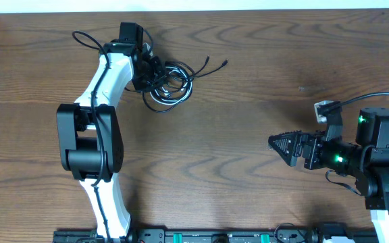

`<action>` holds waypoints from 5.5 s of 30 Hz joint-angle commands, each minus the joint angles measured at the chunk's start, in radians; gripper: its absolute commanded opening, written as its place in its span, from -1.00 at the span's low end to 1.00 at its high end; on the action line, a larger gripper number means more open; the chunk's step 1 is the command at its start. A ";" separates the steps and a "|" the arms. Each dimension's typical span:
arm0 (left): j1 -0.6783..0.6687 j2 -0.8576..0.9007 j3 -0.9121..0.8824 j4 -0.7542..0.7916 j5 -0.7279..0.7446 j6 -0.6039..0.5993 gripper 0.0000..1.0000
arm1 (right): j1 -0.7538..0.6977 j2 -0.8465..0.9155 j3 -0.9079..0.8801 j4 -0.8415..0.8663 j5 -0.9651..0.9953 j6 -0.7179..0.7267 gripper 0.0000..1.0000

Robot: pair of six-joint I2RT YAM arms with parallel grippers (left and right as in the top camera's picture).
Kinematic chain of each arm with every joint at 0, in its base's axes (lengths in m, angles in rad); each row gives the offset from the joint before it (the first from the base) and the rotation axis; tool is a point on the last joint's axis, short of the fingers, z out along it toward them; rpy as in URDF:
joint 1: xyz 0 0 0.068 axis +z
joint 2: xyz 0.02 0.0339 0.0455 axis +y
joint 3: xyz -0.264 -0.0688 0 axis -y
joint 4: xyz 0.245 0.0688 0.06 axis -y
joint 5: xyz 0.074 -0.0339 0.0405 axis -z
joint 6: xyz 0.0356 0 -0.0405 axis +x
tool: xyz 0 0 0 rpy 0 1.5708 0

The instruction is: Untangle cables

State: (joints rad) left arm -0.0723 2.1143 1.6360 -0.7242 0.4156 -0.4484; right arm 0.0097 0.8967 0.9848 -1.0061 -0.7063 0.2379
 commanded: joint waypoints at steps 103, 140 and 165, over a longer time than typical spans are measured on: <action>-0.240 -0.727 0.008 -0.002 0.579 -0.301 -0.85 | 0.349 0.480 0.014 0.694 0.345 0.212 -0.97; -0.240 -0.723 0.008 -0.486 -0.726 -0.232 -0.85 | 0.334 -0.011 0.014 0.781 0.701 0.434 -0.97; -0.240 -0.850 0.029 0.044 -0.513 -0.017 -0.85 | 0.334 0.125 0.014 0.555 0.888 0.435 -0.98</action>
State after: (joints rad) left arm -0.3161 1.3434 1.6379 -0.7727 -0.1299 -0.5732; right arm 0.3508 1.0210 0.9867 -0.4259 0.0669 0.6693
